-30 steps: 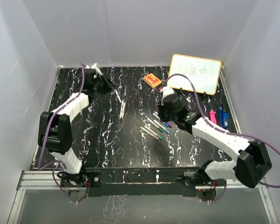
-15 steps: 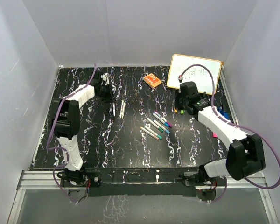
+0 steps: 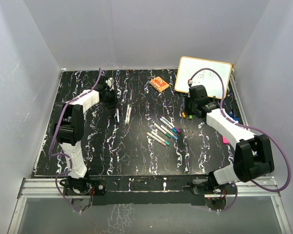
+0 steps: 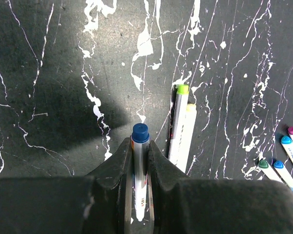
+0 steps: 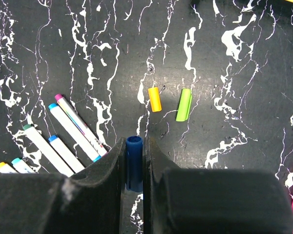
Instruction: Open the pen caps
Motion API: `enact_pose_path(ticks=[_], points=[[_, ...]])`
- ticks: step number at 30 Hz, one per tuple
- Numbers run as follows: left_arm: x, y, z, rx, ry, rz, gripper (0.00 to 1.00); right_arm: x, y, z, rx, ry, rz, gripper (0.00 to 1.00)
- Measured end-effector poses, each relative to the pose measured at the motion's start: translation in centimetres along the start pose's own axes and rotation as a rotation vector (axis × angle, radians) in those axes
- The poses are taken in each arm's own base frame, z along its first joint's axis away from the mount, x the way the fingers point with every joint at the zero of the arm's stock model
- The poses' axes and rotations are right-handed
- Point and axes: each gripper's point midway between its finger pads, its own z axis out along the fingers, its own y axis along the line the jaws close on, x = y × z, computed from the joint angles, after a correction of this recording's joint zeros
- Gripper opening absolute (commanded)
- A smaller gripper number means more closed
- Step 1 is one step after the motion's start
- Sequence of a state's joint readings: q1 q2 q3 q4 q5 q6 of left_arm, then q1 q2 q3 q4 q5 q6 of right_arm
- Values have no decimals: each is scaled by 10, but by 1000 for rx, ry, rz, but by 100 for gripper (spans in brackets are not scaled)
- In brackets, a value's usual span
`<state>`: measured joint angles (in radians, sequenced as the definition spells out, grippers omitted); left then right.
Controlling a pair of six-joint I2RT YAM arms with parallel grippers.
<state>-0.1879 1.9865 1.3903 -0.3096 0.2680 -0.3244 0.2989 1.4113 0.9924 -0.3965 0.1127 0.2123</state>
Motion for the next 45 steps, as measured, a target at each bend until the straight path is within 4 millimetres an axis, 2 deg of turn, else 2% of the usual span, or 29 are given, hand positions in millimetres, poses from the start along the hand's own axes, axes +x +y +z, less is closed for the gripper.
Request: enact_pose_path(ticks=[6,17,27,36,40,42,45], points=[[-2,-5,2,-2,-14,16,8,-1,-4,3,9,0,7,0],[14,-15,19,-4,26,32,15,7,-17,20,39,31,28,0],[16,-15,21,-10,31,28,29,4,-17,25,34,20,36,0],[14,-14,21,-22,19,15,29,15,-19,36,41,55,34,0],[5,-16,7,-41,-28,9,31,19,-20,42,49,66,34,0],[-2,-19,-13,-44,-80,10,34,22,-22,46,54,76,36,0],[-12,-31,-52,-20,-189,8,40,29,-25,54,63,99,40,0]])
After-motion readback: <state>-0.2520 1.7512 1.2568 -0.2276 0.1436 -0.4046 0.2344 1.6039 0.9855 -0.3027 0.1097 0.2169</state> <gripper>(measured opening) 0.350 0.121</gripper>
